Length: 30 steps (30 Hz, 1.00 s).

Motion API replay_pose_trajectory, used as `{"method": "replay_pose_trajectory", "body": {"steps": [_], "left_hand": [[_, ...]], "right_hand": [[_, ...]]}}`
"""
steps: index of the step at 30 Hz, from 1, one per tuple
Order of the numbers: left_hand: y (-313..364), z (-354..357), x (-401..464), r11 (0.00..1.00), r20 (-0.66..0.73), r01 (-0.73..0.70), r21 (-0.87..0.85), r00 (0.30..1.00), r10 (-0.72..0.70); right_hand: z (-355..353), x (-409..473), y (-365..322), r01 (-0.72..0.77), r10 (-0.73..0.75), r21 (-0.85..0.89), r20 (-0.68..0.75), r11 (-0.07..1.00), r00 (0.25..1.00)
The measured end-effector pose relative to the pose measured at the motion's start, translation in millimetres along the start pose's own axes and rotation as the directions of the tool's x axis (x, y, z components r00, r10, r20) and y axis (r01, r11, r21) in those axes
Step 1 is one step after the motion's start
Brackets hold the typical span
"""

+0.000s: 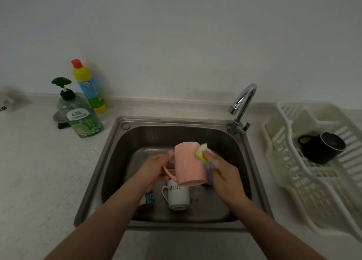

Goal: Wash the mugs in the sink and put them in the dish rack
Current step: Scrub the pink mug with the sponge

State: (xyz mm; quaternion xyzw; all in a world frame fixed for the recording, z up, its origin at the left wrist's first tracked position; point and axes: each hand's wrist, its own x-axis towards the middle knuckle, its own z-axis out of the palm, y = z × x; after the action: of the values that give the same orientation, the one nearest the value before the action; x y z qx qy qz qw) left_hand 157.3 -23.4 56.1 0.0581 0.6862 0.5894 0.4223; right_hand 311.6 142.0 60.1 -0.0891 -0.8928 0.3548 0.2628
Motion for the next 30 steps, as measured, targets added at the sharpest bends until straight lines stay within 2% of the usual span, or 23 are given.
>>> {"method": "replay_pose_trajectory", "body": {"steps": [1,2,4,5,6,8,9,10,12,14,15,17,18,19,20,22,23,24,26,27,28,30], "left_hand": [[2,5,0,1.0,-0.015,-0.01,0.022,1.0,0.011],[6,8,-1,0.999,-0.032,-0.021,0.048,0.999,0.023],[11,9,-1,0.99,-0.059,-0.046,0.132,0.997,0.054],[11,8,-1,0.981,-0.063,-0.057,0.187,0.996,0.07],[11,7,-1,0.967,-0.067,-0.063,0.248,0.994,0.082],[12,9,-2,0.935,-0.08,-0.07,0.347,0.991,0.104],[12,12,-3,0.93,-0.086,-0.071,0.36,0.99,0.109],[13,13,-3,0.933,-0.093,-0.067,0.355,0.99,0.107],[15,12,-4,0.935,-0.103,-0.056,0.349,0.99,0.098],[13,6,-4,0.931,-0.094,-0.063,0.361,0.99,0.103],[11,2,-5,0.929,-0.082,-0.072,0.364,0.991,0.108],[10,-2,-6,0.931,-0.071,-0.08,0.356,0.991,0.113],[10,-2,-6,0.94,-0.068,-0.077,0.333,0.992,0.106],[11,-3,-5,0.949,-0.065,-0.076,0.305,0.993,0.1],[11,-5,-5,0.956,-0.062,-0.075,0.283,0.993,0.096],[12,-11,-5,0.961,-0.043,-0.083,0.265,0.994,0.098],[10,-14,-5,0.96,-0.028,-0.093,0.265,0.994,0.104],[8,-17,-6,0.958,-0.017,-0.102,0.269,0.994,0.11],[6,-17,-8,0.955,-0.004,-0.105,0.276,0.994,0.11],[4,-14,-9,0.961,0.0,-0.101,0.259,0.995,0.104],[4,-12,-9,0.971,0.001,-0.095,0.219,0.995,0.097],[4,-13,-9,0.991,-0.013,-0.084,0.108,0.996,0.085]], "right_hand": [[7,10,-8,0.007,-0.007,-0.018,0.016,1.0,1.0],[14,13,-14,0.079,-0.076,-0.047,0.067,0.996,0.995],[15,-1,-14,0.339,-0.311,-0.113,0.212,0.934,0.927],[10,-9,-10,0.389,-0.344,-0.135,0.267,0.912,0.9],[4,-14,-2,0.39,-0.338,-0.161,0.276,0.907,0.9],[2,1,6,0.308,-0.26,-0.262,0.2,0.915,0.945],[5,13,1,0.28,-0.241,-0.313,0.159,0.908,0.957],[13,19,0,0.314,-0.271,-0.354,0.167,0.881,0.948],[23,12,-3,0.505,-0.421,-0.34,0.292,0.793,0.859],[16,-17,4,0.599,-0.484,-0.236,0.403,0.765,0.777],[9,-23,9,0.586,-0.477,-0.224,0.394,0.779,0.786],[7,-11,9,0.377,-0.3,-0.274,0.284,0.885,0.91],[10,0,5,0.264,-0.21,-0.28,0.207,0.923,0.956],[13,9,-3,0.213,-0.166,-0.291,0.178,0.933,0.97],[16,10,-11,0.252,-0.202,-0.311,0.183,0.917,0.962],[15,-6,-12,0.44,-0.364,-0.286,0.282,0.851,0.888],[9,-18,-7,0.453,-0.373,-0.239,0.315,0.859,0.873],[3,-24,-3,0.39,-0.323,-0.204,0.296,0.898,0.899],[3,-16,4,0.097,-0.078,-0.121,0.155,0.988,0.985],[6,-7,2,-0.009,0.015,-0.07,0.081,0.997,0.997],[9,0,-6,-0.07,0.071,-0.025,0.062,0.997,0.996],[13,-8,-14,0.012,-0.014,0.013,0.103,1.0,0.995]]}}
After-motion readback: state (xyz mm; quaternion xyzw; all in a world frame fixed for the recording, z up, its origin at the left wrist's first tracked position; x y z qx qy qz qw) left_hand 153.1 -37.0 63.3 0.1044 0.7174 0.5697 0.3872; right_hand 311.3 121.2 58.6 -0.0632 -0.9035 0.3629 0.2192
